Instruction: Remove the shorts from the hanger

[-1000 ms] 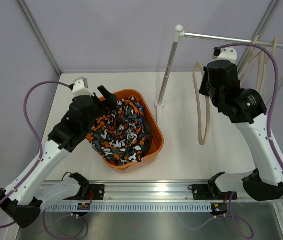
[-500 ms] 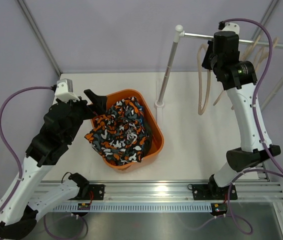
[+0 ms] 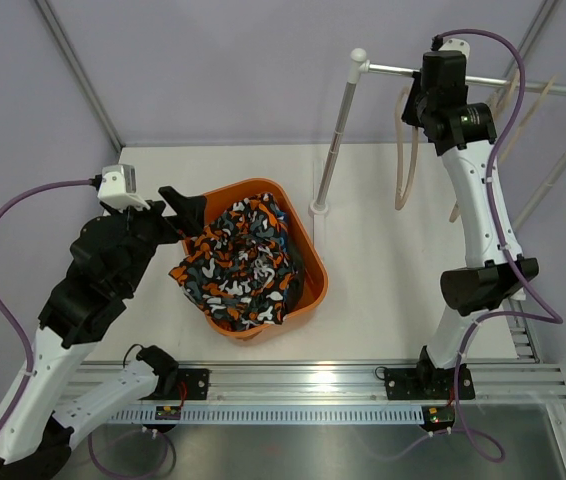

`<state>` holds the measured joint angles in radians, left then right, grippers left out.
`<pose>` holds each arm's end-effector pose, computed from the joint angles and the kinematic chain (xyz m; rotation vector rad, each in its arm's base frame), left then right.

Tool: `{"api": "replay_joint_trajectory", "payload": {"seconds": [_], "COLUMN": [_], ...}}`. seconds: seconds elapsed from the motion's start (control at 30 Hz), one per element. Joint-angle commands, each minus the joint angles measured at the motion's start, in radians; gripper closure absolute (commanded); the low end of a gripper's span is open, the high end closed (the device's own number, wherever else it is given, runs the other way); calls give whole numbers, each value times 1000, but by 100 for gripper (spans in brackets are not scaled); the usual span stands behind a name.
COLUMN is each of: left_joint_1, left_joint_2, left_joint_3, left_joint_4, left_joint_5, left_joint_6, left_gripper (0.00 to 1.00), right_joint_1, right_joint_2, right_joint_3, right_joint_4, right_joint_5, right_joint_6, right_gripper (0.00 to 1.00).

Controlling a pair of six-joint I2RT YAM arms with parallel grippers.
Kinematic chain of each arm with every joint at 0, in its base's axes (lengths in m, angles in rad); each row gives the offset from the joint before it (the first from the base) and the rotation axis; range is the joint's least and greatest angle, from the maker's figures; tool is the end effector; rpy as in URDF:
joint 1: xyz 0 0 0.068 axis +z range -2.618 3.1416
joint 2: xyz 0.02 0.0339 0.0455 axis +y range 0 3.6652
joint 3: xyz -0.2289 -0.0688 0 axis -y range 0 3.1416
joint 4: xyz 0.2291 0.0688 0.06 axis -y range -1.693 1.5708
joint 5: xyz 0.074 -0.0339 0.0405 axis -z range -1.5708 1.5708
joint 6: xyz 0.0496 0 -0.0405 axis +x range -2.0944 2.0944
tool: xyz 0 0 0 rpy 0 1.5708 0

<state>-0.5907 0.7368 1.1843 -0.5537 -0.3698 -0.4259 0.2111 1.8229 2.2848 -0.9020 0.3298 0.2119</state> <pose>0.1351 -0.0690 0.4078 -0.1421 1.6843 -0.4570 0.3601 0.0607 0.4395 0.2093 1.9751 -0.0583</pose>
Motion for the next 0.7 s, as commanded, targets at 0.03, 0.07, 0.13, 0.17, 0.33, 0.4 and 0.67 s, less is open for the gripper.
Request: {"api": "replay_joint_trajectory", "payload": {"seconds": [0.03,0.07,0.13,0.17,0.33,0.4,0.67], "left_joint_1": [2,3,2,3,2,2,3], "left_joint_2": [4,6,7,6,9,10,9], "left_joint_3": [6,5,0,-5,-15,-18,-22], "left_joint_4": [17,17,17,17,18,17,8], "left_joint_5": [23,23,26,26,34,35,31], "left_joint_6": [24,24,21,19,13,12,21], "left_gripper": [1,1,1,1,1,1,1], "right_joint_1": [-15,-16,-16,-16,-16,-16,-16], "right_joint_2": [-14,-20,-39,-43,-74,-80,-116], "right_joint_3": [-24,-40,-90,-102,-177,-212,-251], "right_joint_4": [58,70,83,92,104,117,129], "right_joint_5": [-32,-31,-32,-32,-54,-67,-68], "right_joint_6": [-17,-17,-14,-14,4,12,24], "right_gripper": [100,100,100,100,100,100,86]}}
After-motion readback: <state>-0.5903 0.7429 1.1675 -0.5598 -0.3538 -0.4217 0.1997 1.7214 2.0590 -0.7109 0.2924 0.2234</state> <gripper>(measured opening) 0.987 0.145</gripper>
